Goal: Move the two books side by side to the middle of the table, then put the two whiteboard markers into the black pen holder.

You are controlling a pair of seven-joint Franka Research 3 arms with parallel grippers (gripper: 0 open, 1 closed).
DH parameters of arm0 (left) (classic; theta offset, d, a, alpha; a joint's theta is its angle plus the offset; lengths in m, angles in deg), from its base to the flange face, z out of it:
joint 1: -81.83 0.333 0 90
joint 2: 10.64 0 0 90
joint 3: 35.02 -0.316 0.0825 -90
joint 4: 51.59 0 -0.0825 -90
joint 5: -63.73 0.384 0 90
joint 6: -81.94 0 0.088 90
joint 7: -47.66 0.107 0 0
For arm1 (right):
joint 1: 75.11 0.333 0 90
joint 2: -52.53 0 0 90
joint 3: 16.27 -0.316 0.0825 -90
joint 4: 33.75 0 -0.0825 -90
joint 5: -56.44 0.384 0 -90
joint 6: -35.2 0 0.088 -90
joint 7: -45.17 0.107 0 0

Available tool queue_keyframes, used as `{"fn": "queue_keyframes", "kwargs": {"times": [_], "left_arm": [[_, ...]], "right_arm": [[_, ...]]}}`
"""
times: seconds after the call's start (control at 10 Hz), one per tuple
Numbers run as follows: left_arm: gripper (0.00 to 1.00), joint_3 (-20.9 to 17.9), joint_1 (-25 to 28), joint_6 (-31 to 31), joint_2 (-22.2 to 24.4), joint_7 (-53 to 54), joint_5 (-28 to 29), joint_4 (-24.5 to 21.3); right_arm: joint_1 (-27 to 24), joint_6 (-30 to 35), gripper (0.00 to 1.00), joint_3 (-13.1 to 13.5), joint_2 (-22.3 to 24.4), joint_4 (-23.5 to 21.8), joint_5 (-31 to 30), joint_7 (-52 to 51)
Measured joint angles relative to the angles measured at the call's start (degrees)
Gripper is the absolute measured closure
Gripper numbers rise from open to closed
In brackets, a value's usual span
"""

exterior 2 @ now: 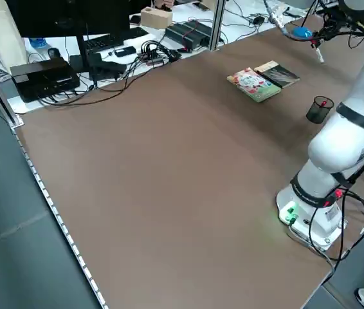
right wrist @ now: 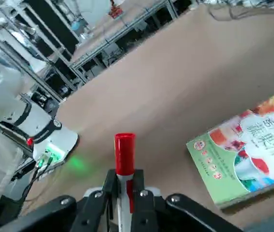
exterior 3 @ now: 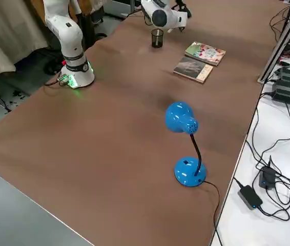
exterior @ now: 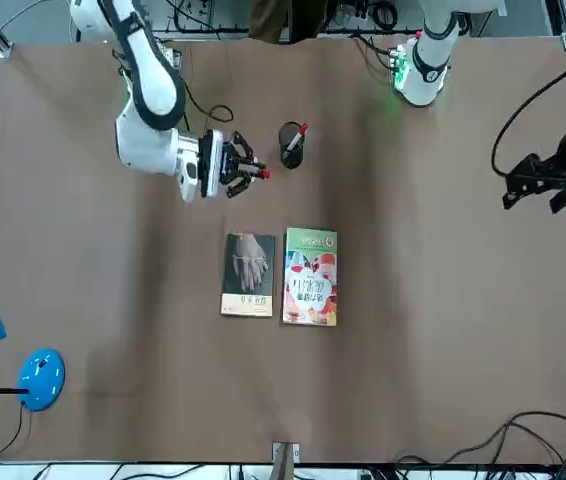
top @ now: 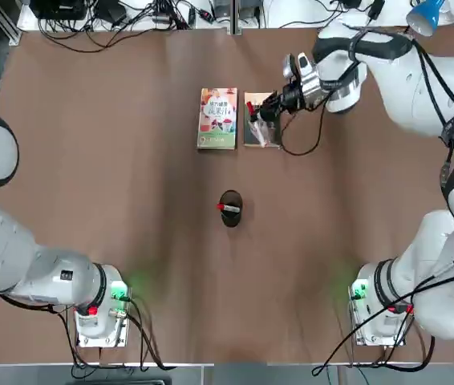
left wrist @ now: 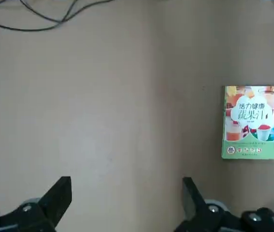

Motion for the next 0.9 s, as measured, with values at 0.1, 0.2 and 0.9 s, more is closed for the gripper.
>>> {"fn": "queue_keyframes", "kwargs": {"times": [0.1,0.2,0.9], "left_arm": [[0.0,-0.39,-0.01,0.0,-0.18,0.51,0.0,-0.34],[0.0,-1.25,-0.05,0.0,-0.17,1.16,0.0,-0.44],[0.0,-3.95,0.31,-0.81,-0.23,5.16,0.0,-0.71]], "right_arm": [[0.02,3.28,0.85,-0.01,-0.48,-2.06,3.24,-6.42],[0.14,5.9,0.85,-0.03,-1.36,-3.76,5.91,-11.63],[10.31,16.59,0.85,-0.05,-10.02,-5.99,22.94,-32.07]]}}
